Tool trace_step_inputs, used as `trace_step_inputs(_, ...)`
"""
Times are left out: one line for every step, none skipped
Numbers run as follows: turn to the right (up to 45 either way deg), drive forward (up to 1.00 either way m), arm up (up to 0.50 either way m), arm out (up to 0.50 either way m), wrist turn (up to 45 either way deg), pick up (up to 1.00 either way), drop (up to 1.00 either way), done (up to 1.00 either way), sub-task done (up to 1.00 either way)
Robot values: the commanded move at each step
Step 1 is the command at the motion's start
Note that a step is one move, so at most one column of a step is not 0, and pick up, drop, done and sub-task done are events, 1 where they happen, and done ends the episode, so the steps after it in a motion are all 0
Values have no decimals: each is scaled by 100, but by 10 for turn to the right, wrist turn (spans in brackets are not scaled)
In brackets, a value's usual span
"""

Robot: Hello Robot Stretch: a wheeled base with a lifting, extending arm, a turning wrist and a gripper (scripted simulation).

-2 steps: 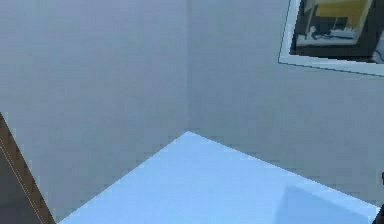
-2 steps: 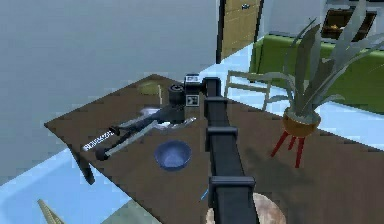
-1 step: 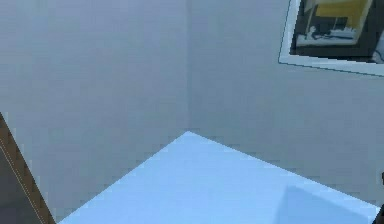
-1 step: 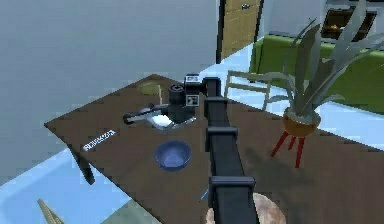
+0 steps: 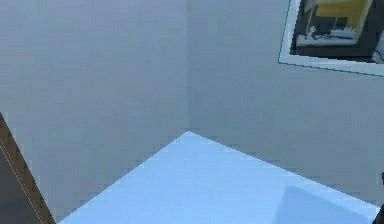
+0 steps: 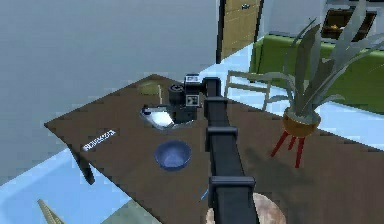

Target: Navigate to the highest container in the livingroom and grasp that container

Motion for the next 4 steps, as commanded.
trace_step_inputs(0, 0, -30, 0, 0, 0, 0, 0, 0)
trace_step_inputs(0, 0, 0, 0, 0, 100, 0, 0, 0)
trace_step_inputs(0, 0, 10, 0, 0, 0, 0, 0, 0)
trace_step_inputs(0, 0, 0, 0, 0, 0, 0, 100, 0)
